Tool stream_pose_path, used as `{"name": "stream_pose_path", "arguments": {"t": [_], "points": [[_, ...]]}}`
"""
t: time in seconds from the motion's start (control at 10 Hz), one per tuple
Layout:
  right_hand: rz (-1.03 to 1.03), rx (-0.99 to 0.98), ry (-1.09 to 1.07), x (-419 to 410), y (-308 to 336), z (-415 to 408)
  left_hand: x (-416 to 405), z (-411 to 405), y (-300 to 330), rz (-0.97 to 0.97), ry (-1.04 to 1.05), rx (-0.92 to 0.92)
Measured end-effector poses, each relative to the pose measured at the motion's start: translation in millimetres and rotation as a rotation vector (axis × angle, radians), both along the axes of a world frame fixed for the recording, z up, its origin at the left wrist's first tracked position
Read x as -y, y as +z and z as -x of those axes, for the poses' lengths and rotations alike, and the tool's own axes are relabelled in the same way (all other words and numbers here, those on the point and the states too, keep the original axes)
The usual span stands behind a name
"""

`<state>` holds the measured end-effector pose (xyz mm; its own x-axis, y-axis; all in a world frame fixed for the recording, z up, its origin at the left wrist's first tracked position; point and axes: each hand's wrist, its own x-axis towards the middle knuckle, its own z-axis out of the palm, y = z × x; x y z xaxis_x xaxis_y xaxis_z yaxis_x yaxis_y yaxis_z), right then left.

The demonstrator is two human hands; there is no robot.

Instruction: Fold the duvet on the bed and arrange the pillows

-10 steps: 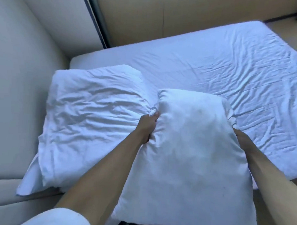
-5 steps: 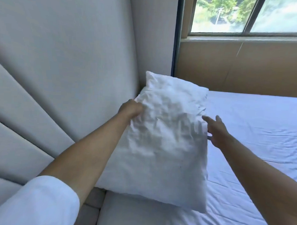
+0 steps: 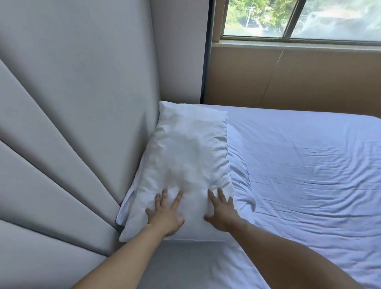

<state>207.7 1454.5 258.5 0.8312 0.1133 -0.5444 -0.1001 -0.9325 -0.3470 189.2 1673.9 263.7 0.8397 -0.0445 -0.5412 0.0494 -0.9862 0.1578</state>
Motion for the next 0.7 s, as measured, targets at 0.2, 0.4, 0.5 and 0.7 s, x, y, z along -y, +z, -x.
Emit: {"name": "stream_pose_path", "arguments": {"t": [0.2, 0.4, 0.5, 0.7], "points": [[0.098, -0.024, 0.106, 1, -1, 44, -4, -2, 6, 0.028, -0.029, 0.108], [0.076, -0.017, 0.026, 3, 16, 42, 21, -12, 5, 0.026, -0.111, 0.192], [0.076, 0.006, 0.004, 10, 26, 45, 41, -10, 9, -0.023, -0.158, 0.142], [0.138, 0.100, -0.132, 81, 50, 68, 116, -11, 47, 0.048, -0.262, 0.184]]}}
